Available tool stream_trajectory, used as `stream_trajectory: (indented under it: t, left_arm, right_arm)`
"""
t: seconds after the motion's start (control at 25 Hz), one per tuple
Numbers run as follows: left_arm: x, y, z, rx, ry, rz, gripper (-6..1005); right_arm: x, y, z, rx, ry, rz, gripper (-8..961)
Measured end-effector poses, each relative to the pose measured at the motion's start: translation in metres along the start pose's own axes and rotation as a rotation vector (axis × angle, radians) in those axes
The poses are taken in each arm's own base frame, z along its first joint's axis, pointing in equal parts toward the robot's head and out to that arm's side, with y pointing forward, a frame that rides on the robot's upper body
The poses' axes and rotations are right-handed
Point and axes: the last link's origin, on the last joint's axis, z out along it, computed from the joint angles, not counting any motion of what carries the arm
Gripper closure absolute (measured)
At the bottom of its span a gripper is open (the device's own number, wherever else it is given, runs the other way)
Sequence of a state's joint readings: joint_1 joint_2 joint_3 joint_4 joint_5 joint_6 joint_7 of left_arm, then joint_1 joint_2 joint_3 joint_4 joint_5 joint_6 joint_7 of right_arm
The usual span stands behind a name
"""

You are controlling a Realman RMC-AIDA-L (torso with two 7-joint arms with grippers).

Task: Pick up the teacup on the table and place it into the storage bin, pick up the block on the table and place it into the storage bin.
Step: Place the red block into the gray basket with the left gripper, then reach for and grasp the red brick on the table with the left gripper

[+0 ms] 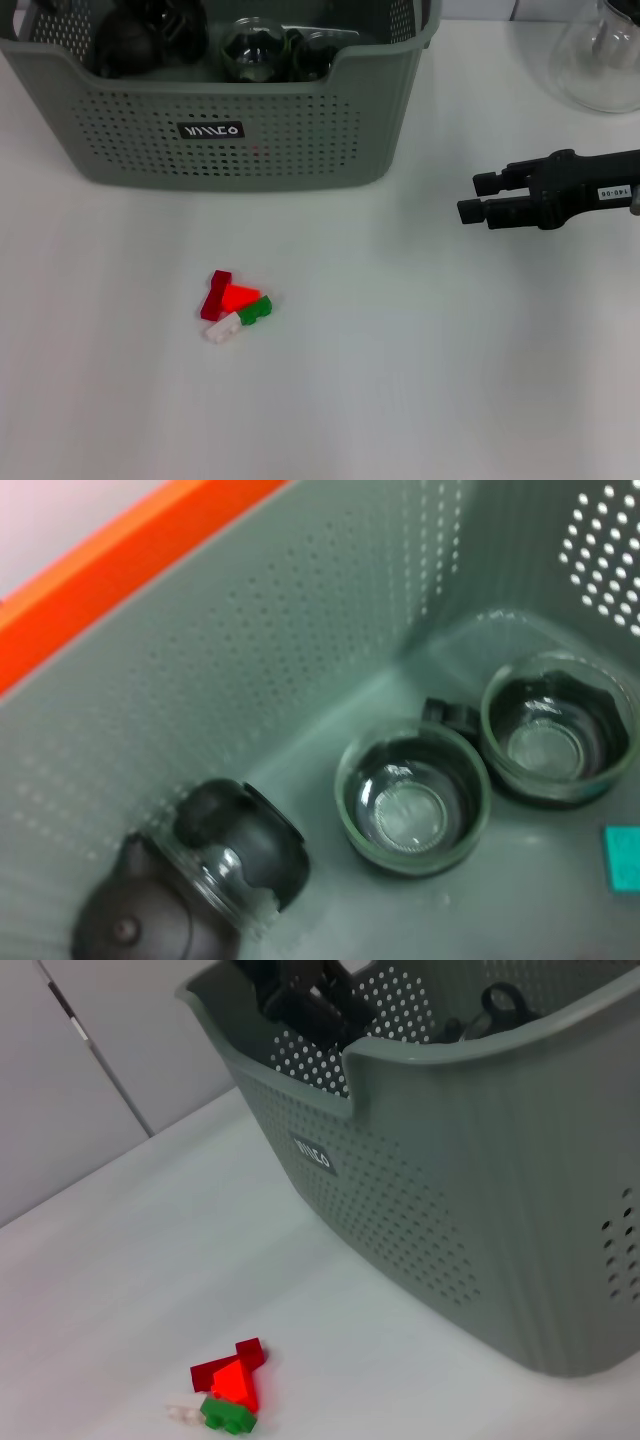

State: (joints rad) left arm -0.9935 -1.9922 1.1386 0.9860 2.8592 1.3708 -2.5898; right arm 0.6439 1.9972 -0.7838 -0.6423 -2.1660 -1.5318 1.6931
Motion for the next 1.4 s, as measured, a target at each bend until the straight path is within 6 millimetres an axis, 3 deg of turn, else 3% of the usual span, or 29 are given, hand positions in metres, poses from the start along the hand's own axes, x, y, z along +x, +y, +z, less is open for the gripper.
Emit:
stream_trajectory:
  t: [0.16,0.28,0.4,0.56,0.8,0.92,1.12,1.4]
  left_arm:
    - [0.002,-0.004,-0.014,0.021,0.076,-0.016,577]
    - [0.001,-0.008,-0.039,0.032,0.205,-0.041,457]
    - [-0.007,-0.009,-0.079,0.016,0.390,-0.052,333]
    - [-0.028,0.001,-0.127,-0.081,0.617,-0.017,287]
    - [-0.070,0.026,-0.165,-0.290,0.868,0.142,266]
    - [-0.092,0.040,-0.165,-0.365,0.880,0.270,267]
    - [-0.131,0.065,-0.147,-0.452,0.795,0.463,269]
    - [-0.157,0.079,-0.109,-0.462,0.577,0.523,271]
  right_arm:
    - [0.001,0.000,0.000,0.002,0.000,0.000,356]
    - [0.001,0.000,-0.001,0.003,0.000,0.000,356]
    - [0.002,0.000,-0.002,0.003,-0.002,0.000,356]
    - [0.003,-0.001,-0.004,0.008,-0.005,0.005,356]
    - [0.003,-0.001,-0.004,0.008,-0.008,0.006,356]
    - [0.002,-0.002,-0.006,0.011,-0.009,0.005,356]
    - [0.002,-0.003,-0.007,0.015,-0.012,0.013,356]
    - [0.004,-0.002,-0.004,0.012,-0.024,0.041,356]
